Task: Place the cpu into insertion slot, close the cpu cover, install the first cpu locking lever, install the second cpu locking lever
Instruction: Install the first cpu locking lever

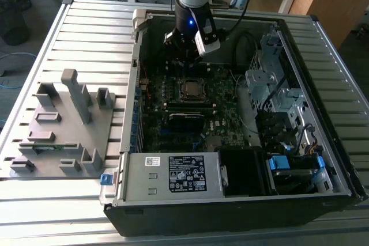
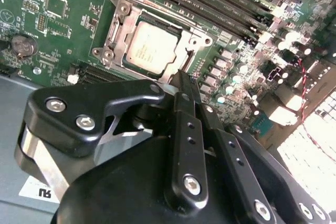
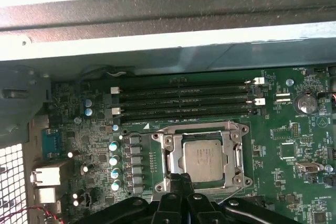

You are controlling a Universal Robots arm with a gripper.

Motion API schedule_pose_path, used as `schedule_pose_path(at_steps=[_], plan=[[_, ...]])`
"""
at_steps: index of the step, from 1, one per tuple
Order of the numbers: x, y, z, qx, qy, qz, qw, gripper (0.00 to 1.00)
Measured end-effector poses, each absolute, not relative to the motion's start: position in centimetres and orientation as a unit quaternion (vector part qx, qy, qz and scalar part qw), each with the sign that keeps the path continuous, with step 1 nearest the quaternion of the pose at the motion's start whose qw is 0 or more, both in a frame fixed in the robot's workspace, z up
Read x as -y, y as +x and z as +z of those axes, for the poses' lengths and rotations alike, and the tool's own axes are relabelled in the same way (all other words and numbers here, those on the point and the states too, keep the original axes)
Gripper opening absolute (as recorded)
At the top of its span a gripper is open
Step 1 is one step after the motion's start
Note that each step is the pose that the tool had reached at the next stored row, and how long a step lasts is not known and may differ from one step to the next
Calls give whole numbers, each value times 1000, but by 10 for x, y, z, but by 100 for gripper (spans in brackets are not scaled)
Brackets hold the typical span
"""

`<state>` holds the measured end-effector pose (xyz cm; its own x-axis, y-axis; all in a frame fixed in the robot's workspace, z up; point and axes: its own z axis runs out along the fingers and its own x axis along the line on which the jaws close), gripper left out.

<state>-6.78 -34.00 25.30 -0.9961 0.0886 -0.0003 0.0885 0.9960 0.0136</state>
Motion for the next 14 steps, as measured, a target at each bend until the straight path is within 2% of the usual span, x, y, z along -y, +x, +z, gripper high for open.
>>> schedule_pose_path(at_steps=[14], plan=[[340,-86,252,-999,44,7,0,10]])
